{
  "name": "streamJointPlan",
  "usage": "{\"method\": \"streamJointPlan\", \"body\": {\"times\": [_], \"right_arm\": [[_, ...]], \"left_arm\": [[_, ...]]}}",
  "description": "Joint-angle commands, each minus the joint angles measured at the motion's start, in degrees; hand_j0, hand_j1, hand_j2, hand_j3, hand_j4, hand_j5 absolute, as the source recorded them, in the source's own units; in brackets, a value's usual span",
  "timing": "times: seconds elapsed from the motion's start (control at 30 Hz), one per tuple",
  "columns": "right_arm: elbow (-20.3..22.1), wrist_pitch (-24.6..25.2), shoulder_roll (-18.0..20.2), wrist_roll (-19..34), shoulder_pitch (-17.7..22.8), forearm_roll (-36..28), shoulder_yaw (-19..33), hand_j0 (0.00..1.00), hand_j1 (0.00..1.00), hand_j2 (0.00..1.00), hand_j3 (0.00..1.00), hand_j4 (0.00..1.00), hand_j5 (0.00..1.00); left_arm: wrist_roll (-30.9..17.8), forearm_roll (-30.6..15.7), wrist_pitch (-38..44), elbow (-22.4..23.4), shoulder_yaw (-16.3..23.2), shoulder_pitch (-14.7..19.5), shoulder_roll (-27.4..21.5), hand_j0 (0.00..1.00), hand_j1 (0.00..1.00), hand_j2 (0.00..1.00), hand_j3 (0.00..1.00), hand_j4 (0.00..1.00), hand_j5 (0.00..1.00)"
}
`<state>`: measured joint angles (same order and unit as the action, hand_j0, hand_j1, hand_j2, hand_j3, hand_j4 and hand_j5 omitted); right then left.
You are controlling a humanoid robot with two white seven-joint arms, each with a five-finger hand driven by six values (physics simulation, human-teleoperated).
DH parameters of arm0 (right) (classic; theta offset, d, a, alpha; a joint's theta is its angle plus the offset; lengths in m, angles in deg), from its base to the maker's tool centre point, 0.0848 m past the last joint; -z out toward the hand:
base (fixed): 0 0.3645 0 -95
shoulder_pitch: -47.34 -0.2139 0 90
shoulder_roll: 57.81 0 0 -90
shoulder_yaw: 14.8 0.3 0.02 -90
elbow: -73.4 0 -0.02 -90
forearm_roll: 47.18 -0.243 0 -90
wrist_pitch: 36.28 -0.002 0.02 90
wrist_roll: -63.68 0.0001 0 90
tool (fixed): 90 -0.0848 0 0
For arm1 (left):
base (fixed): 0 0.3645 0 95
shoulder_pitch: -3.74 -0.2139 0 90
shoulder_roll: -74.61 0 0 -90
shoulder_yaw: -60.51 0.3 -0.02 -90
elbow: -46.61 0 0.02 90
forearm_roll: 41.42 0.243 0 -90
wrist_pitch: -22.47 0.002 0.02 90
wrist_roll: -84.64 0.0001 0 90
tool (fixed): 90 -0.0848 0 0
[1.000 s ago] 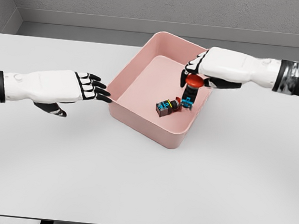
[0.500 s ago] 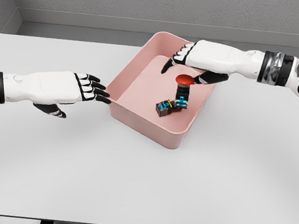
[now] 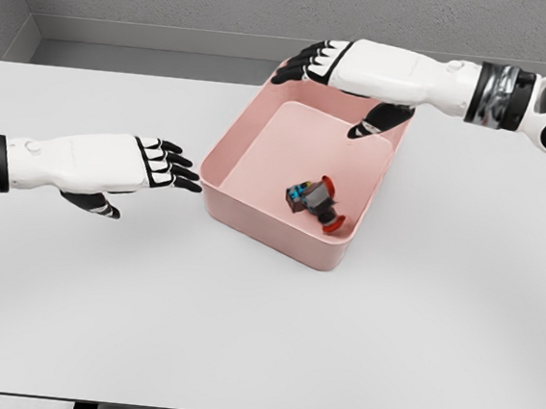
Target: Put the industrial switch in the basket with both arms
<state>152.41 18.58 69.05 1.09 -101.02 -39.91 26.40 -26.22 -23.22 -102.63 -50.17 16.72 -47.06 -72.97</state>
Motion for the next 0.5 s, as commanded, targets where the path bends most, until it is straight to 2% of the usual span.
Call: {"method": "streamJointPlan", "body": {"times": [0.0,0.3,0.47], "right_arm": [[0.01,0.13,1.36,0.1,0.0,-0.42,0.11,1.0,1.0,1.0,1.0,1.0,1.0],[0.01,0.13,8.04,0.37,1.32,-0.51,0.29,1.0,1.0,1.0,1.0,1.0,1.0],[0.01,0.13,9.8,0.37,2.55,-0.51,0.64,1.0,1.0,1.0,1.0,1.0,1.0]], "left_arm": [[0.03,-0.35,0.1,0.01,-0.07,0.0,0.01,1.0,1.0,1.0,1.0,1.0,1.0],[0.03,-0.35,0.1,0.01,-0.15,-0.35,-0.17,1.0,1.0,1.0,1.0,1.0,1.0],[0.03,-0.35,0.1,0.01,-0.24,-0.35,-0.08,1.0,1.0,1.0,1.0,1.0,1.0]]}}
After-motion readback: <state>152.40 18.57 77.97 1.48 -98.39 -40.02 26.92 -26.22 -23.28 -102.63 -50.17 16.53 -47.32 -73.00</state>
